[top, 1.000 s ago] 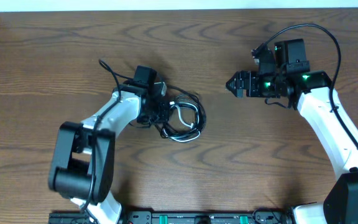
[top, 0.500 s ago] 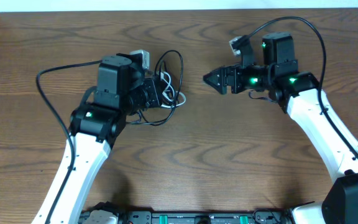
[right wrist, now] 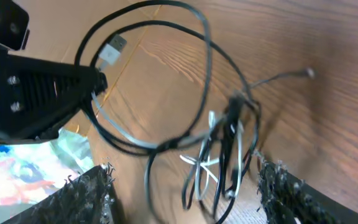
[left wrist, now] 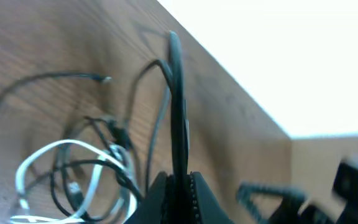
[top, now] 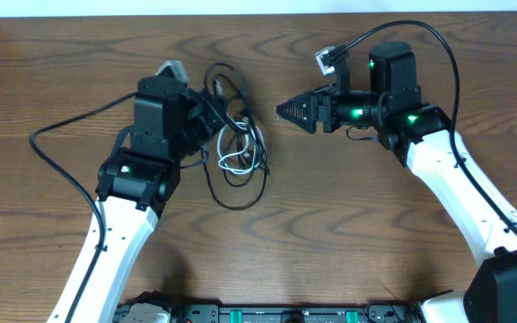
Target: Untangle cables
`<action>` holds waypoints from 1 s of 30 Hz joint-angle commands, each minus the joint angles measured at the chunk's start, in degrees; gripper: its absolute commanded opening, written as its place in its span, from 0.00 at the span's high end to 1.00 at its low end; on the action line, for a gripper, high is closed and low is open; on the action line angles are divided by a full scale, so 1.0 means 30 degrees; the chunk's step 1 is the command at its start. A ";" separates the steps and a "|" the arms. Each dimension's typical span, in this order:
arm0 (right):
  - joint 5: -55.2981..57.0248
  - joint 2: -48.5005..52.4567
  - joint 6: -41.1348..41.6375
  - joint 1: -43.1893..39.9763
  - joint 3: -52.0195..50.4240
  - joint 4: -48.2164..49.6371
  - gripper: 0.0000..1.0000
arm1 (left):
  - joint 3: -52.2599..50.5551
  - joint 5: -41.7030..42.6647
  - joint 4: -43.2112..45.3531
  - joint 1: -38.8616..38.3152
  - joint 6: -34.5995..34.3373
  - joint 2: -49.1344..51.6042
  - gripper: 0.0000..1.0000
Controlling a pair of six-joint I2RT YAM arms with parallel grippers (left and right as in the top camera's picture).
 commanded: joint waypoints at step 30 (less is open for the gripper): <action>0.7599 -0.0131 -0.2018 0.2973 0.0189 -0.0102 0.53 | 0.0233 0.1661 0.5734 -0.0007 -0.8000 -0.0131 0.93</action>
